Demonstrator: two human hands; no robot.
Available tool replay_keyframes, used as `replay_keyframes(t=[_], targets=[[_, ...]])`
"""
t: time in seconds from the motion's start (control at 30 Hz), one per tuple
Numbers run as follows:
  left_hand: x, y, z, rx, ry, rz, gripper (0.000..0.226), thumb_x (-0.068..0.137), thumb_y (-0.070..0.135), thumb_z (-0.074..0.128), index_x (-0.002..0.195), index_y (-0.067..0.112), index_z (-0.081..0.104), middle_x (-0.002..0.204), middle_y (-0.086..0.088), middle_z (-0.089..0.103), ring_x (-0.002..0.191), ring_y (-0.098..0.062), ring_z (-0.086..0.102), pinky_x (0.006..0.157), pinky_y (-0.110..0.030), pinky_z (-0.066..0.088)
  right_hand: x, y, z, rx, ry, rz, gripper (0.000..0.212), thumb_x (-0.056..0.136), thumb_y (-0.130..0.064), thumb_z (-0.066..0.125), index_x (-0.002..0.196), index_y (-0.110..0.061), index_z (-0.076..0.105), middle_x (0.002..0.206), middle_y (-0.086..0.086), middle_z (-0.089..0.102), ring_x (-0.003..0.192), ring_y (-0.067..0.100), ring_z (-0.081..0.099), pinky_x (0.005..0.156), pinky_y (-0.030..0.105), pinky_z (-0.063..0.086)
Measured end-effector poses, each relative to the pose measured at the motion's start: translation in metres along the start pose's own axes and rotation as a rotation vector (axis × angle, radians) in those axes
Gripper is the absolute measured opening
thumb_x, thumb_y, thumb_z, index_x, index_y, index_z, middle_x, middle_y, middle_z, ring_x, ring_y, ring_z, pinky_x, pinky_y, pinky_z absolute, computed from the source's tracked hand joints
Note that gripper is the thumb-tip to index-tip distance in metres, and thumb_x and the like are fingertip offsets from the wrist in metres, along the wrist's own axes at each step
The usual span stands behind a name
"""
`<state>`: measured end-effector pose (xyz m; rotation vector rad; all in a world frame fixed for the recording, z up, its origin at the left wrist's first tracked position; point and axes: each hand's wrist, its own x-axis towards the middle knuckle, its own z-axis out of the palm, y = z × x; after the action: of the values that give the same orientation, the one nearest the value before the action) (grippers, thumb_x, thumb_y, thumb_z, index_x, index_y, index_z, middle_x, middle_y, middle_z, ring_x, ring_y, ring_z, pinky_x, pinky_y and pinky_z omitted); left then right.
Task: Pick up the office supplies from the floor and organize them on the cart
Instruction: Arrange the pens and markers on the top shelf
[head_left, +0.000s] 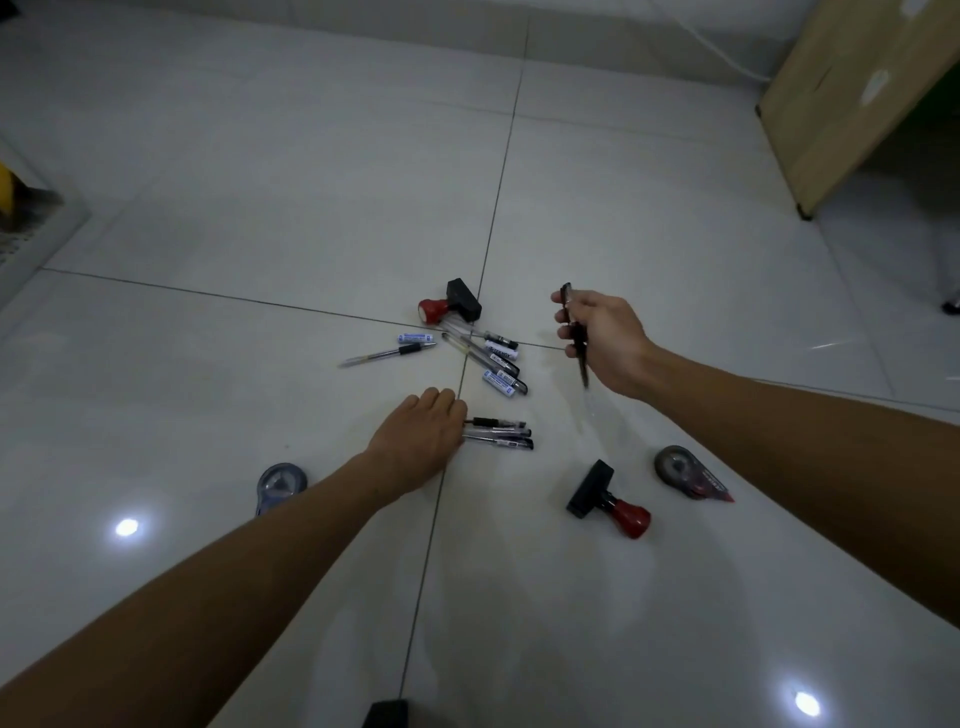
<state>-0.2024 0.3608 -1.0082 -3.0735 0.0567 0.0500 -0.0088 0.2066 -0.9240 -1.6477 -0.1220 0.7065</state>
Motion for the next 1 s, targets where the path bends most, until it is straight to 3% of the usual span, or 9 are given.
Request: replay_keyframes(t=[0.1, 0.2, 0.3, 0.4, 0.5, 0.57, 0.63, 0.73, 1.0], targets=[[0.0, 0.002, -0.007, -0.245, -0.149, -0.157, 0.025, 0.101, 0.031, 0.047, 0.115, 0.011, 0.052, 0.11, -0.008, 0.054, 0.096, -0.023, 0.05, 0.074, -0.031, 0.037, -0.003, 0.0, 0.006, 0.035, -0.054, 0.033, 0.02, 0.103, -0.005, 0.043, 0.106, -0.008, 0.063, 0.087, 0.005, 0.056, 0.071, 0.016, 0.06, 0.059, 0.026, 0.048], [0.0, 0.001, -0.016, -0.56, -0.24, -0.343, 0.021, 0.1, 0.03, 0.052, 0.107, 0.011, 0.058, 0.107, -0.008, 0.057, 0.093, -0.021, 0.051, 0.078, -0.033, 0.042, -0.008, -0.004, 0.012, 0.108, -0.111, 0.058, 0.021, 0.102, -0.001, 0.043, 0.115, -0.003, 0.059, 0.092, 0.01, 0.059, 0.079, 0.023, 0.066, 0.071, 0.036, 0.059], [-0.002, -0.005, -0.024, -0.967, -0.302, -0.469, 0.02, 0.1, 0.024, 0.051, 0.102, 0.007, 0.062, 0.099, -0.008, 0.065, 0.084, -0.019, 0.057, 0.074, -0.032, 0.045, -0.014, -0.007, 0.019, 0.154, -0.167, 0.075, 0.02, 0.103, 0.001, 0.041, 0.114, -0.001, 0.057, 0.098, 0.015, 0.058, 0.081, 0.028, 0.068, 0.074, 0.041, 0.061], [-0.004, -0.002, -0.033, -1.444, -0.254, -0.617, 0.021, 0.104, 0.021, 0.045, 0.1, 0.006, 0.059, 0.093, -0.006, 0.071, 0.077, -0.014, 0.065, 0.071, -0.026, 0.047, -0.018, -0.009, 0.024, 0.171, -0.203, 0.091, 0.021, 0.102, 0.002, 0.041, 0.117, 0.001, 0.055, 0.104, 0.018, 0.058, 0.086, 0.031, 0.07, 0.086, 0.049, 0.059], [-0.003, 0.006, -0.042, -1.674, -0.126, -0.684, 0.02, 0.105, 0.018, 0.043, 0.099, 0.006, 0.058, 0.086, -0.006, 0.067, 0.075, -0.014, 0.066, 0.067, -0.023, 0.052, -0.023, -0.013, 0.031, 0.146, -0.239, 0.082, 0.021, 0.102, 0.003, 0.04, 0.119, 0.0, 0.053, 0.103, 0.017, 0.061, 0.089, 0.031, 0.073, 0.085, 0.046, 0.059], [-0.002, 0.01, -0.048, -1.821, -0.048, -0.696, 0.016, 0.105, 0.015, 0.044, 0.102, 0.007, 0.057, 0.084, -0.009, 0.064, 0.077, -0.019, 0.068, 0.075, -0.03, 0.057, -0.027, -0.015, 0.035, 0.103, -0.247, 0.073, 0.022, 0.102, 0.002, 0.042, 0.122, 0.0, 0.051, 0.101, 0.017, 0.064, 0.094, 0.031, 0.073, 0.086, 0.045, 0.059], [-0.002, 0.012, -0.054, -1.908, 0.013, -0.701, 0.014, 0.104, 0.014, 0.045, 0.107, 0.007, 0.057, 0.088, -0.011, 0.066, 0.077, -0.021, 0.07, 0.077, -0.037, 0.059, -0.03, -0.016, 0.041, 0.06, -0.25, 0.075, 0.023, 0.101, 0.0, 0.047, 0.124, -0.001, 0.05, 0.102, 0.016, 0.066, 0.097, 0.031, 0.073, 0.086, 0.044, 0.059], [-0.003, 0.016, -0.06, -1.929, 0.099, -0.688, 0.014, 0.103, 0.013, 0.047, 0.111, 0.008, 0.057, 0.098, -0.01, 0.07, 0.08, -0.02, 0.071, 0.072, -0.035, 0.058, -0.037, -0.015, 0.049, -0.002, -0.251, 0.065, 0.025, 0.1, 0.0, 0.051, 0.125, 0.0, 0.05, 0.105, 0.018, 0.065, 0.093, 0.026, 0.072, 0.073, 0.036, 0.062], [-0.009, 0.015, -0.065, -1.878, 0.215, -0.658, 0.017, 0.102, 0.015, 0.051, 0.116, 0.011, 0.06, 0.111, -0.006, 0.073, 0.103, -0.018, 0.071, 0.08, -0.037, 0.06, -0.042, -0.016, 0.056, -0.154, -0.232, 0.064, 0.027, 0.099, -0.008, 0.056, 0.125, -0.002, 0.052, 0.105, 0.016, 0.072, 0.091, 0.026, 0.075, 0.068, 0.033, 0.06]])
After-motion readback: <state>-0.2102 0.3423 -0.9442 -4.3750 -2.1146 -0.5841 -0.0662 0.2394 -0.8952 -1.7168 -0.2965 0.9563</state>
